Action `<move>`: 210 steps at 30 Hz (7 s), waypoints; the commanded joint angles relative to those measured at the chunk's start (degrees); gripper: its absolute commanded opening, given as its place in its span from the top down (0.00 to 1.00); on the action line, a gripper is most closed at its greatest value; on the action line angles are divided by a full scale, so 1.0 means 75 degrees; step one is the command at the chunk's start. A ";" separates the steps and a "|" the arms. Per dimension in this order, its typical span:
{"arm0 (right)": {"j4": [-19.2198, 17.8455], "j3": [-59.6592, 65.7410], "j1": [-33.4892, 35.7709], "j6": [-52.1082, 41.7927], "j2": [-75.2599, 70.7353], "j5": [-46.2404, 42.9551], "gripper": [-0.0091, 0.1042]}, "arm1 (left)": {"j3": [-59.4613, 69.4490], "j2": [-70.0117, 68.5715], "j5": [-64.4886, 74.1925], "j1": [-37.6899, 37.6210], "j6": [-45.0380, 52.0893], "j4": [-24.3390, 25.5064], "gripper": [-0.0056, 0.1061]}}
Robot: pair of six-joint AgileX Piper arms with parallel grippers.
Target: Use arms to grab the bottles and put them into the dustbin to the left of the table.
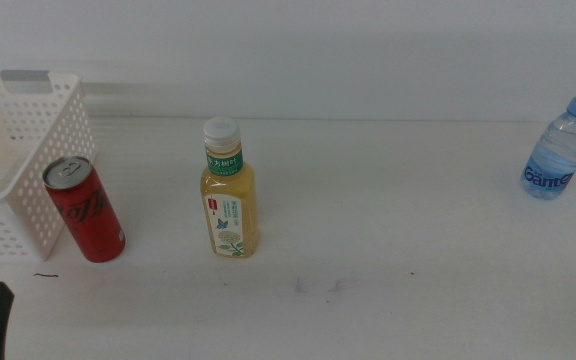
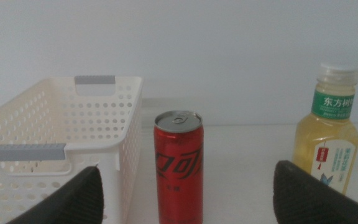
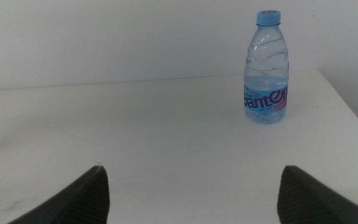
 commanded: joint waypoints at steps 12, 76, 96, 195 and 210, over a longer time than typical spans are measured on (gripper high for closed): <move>-0.0065 0.0025 -0.0040 -0.0062 -0.0036 -0.0041 0.22 | -0.0004 0.7419 -0.6506 -0.0822 -0.0296 0.0026 0.11; -0.0065 0.0025 -0.0040 -0.0062 -0.0036 -0.0041 0.22 | -0.2892 1.4626 -0.9786 -0.0787 0.0323 -0.1969 0.11; -0.0065 0.0025 -0.0040 -0.0062 -0.0036 -0.0041 0.22 | -0.3238 1.1733 -0.4422 -0.0908 0.0136 -0.1061 0.97; -0.0065 0.0025 -0.0040 -0.0062 -0.0036 -0.0025 0.22 | -0.2236 1.0168 -0.5852 -0.3371 0.0613 -0.1441 0.11; -0.0065 0.0025 -0.0040 -0.0062 -0.0036 -0.0025 0.22 | -0.2715 1.0769 -0.5989 -0.3667 -0.0541 -0.1233 0.11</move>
